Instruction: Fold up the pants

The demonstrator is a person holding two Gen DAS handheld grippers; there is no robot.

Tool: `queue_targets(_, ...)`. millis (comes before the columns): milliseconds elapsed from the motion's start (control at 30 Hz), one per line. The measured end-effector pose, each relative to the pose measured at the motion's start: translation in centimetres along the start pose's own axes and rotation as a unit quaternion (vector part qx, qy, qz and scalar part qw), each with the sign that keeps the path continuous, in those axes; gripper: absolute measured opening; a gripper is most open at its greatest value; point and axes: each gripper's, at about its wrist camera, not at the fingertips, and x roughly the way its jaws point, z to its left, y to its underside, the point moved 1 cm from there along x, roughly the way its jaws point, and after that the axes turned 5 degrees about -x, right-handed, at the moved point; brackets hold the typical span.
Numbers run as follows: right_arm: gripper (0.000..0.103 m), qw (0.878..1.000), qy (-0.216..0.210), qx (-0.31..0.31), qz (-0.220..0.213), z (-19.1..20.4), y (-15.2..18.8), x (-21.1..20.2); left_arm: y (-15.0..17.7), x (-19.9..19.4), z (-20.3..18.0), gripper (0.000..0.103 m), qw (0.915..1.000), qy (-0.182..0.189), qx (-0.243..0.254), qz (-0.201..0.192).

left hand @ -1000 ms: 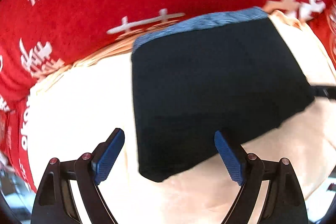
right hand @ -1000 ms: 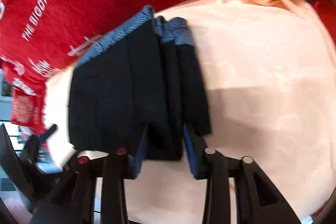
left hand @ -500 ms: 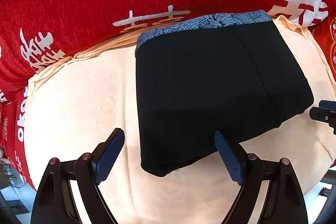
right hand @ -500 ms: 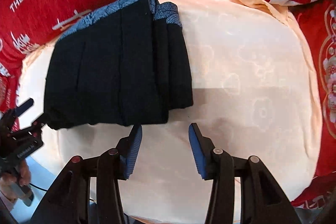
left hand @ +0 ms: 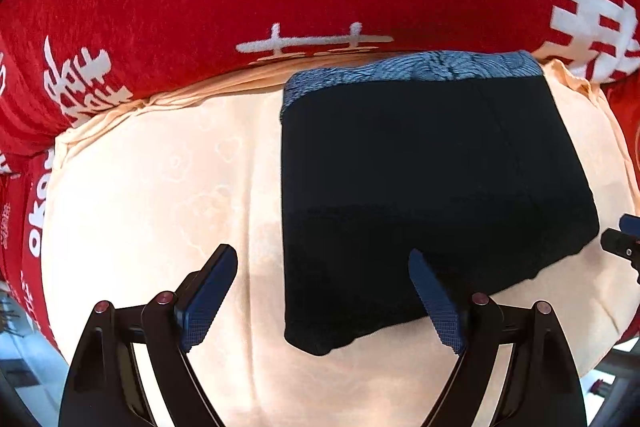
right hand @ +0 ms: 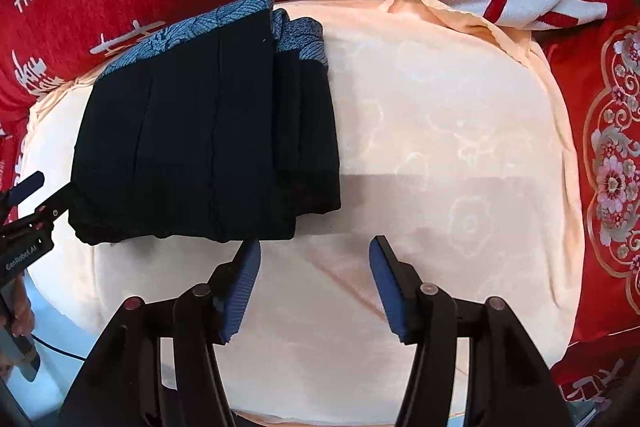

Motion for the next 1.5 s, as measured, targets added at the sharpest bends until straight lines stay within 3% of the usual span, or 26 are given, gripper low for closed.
queue_targets(267,0.064,1.000,0.015,-0.008,0.003,-0.5,-0.9,0.0,-0.7,0.9,1.7,0.088,0.9997,-0.011,-0.019,0.011)
queue_targets(400,0.074,1.000,0.018,-0.014,0.000,-0.4,-1.5,0.0,-1.1,1.3,2.2,0.089,0.9996,-0.008,-0.023,0.013)
queue_targets(467,0.074,1.000,0.018,-0.015,0.000,-0.5,-1.8,0.1,-1.4,1.6,2.5,0.103,0.9995,-0.005,-0.026,0.016)
queue_targets(500,0.075,1.000,0.014,-0.015,0.000,-0.6,-2.0,0.1,-1.5,1.6,2.6,0.103,0.9995,-0.002,-0.030,0.013)
queue_targets(667,0.079,0.998,-0.050,0.013,-0.023,-2.1,-2.7,-0.1,-2.0,2.4,3.2,0.103,0.9981,0.031,-0.042,0.033)
queue_targets(767,0.082,0.988,-0.133,0.055,-0.049,-3.8,-2.8,-0.2,-2.3,3.5,3.8,0.103,0.9967,0.039,-0.048,0.052)
queue_targets(867,0.082,0.980,-0.175,0.082,-0.052,-4.9,-2.9,0.2,-2.7,3.9,4.3,0.103,0.9961,0.042,-0.053,0.056)
queue_targets(1233,0.083,0.971,-0.220,0.088,-0.023,-4.7,-4.3,2.8,-3.9,5.6,4.9,0.103,0.9944,0.055,-0.063,0.065)
queue_targets(1500,0.084,0.972,-0.220,0.078,-0.004,-4.2,-5.4,4.2,-4.4,6.2,5.3,0.103,0.9928,0.070,-0.069,0.068)
